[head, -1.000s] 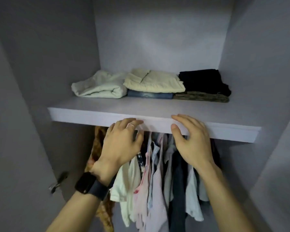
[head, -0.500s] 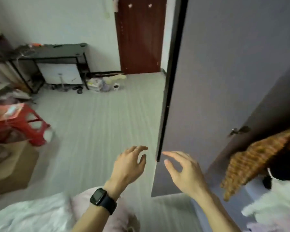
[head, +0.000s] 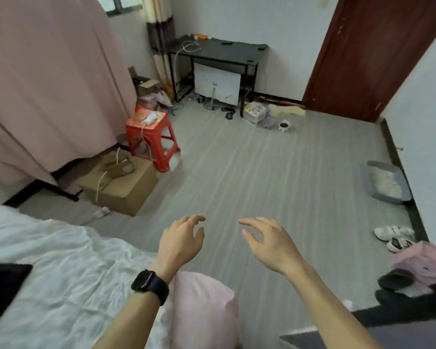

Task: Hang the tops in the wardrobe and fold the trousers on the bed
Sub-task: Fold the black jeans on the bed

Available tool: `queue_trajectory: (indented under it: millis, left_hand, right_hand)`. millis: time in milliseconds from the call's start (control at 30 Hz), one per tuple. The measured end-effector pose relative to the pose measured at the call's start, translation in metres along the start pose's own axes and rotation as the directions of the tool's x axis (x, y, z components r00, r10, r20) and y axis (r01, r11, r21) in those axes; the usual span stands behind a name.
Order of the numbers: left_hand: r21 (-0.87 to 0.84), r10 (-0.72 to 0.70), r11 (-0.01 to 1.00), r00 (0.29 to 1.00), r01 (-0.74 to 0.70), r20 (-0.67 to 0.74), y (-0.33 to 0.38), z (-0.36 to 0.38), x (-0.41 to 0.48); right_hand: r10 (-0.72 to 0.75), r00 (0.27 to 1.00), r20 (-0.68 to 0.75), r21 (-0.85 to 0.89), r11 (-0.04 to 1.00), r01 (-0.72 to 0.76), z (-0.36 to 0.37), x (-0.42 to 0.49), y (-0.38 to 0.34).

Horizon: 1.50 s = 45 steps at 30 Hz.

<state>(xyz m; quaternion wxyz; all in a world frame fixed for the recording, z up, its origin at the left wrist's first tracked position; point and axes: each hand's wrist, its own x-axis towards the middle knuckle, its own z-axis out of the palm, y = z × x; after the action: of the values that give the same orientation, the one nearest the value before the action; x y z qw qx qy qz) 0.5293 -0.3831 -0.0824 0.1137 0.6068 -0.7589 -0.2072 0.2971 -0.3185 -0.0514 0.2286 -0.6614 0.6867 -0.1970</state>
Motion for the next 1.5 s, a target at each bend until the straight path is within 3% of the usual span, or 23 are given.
queue_trajectory:
  millis: [300,467,567,633,767,867,1000,1100,1233,1333,1400,1500]
  left_hand:
    - [0.083,-0.248,0.962,0.962,0.258,-0.113,-0.076,-0.034,0.068]
    - [0.084,-0.398,0.897,0.876,0.434,-0.273,-0.119,-0.041,0.120]
    - [0.037,-0.577,0.782,0.745,0.622,-0.334,-0.139,-0.038,0.151]
    - [-0.054,-0.717,0.659,0.604,0.750,-0.348,-0.142,-0.035,0.158]
    - [-0.210,-0.872,0.447,0.371,0.869,-0.320,-0.147,-0.036,0.152]
    - [-0.292,-0.921,0.307,0.204,0.906,-0.332,-0.156,-0.046,0.137]
    - [-0.326,-0.929,0.195,0.067,0.925,-0.364,-0.161,-0.062,0.115]
    - [-0.393,-0.920,0.085,-0.080,0.916,-0.384,-0.176,-0.075,0.092]
    - [-0.452,-0.896,-0.039,-0.231,0.891,-0.378,-0.227,-0.094,0.059]
    - [-0.528,-0.880,-0.109,-0.328,0.842,-0.343,-0.299,-0.122,0.044]
    - [-0.529,-0.884,-0.127,-0.338,0.839,-0.322,-0.318,-0.130,0.043]
    - [-0.554,-0.875,-0.163,-0.379,0.817,-0.302,-0.346,-0.139,0.041]
  right_hand:
    - [-0.208,0.975,0.079,-0.009,0.978,0.209,0.034,0.166,-0.033]
    - [-0.391,0.907,0.155,0.018,0.919,0.393,0.053,0.277,-0.044]
    - [-0.519,0.810,0.272,0.026,0.846,0.533,0.068,0.363,-0.057]
    - [-0.568,0.727,0.386,0.050,0.800,0.599,0.075,0.410,-0.069]
    - [-0.629,0.571,0.528,-0.019,0.663,0.748,0.091,0.469,-0.102]
    - [-0.680,0.435,0.590,0.047,0.567,0.822,0.115,0.492,-0.154]
    - [-0.746,0.289,0.600,0.158,0.464,0.871,0.144,0.489,-0.215]
    - [-0.776,0.138,0.616,0.245,0.355,0.902,0.175,0.480,-0.268]
    - [-0.791,-0.046,0.611,0.360,0.225,0.906,0.233,0.472,-0.335]
    - [-0.770,-0.130,0.624,0.400,0.172,0.900,0.293,0.473,-0.412]
    - [-0.740,-0.139,0.658,0.380,0.167,0.910,0.310,0.475,-0.429]
    - [-0.701,-0.221,0.678,0.415,0.116,0.903,0.340,0.478,-0.466]
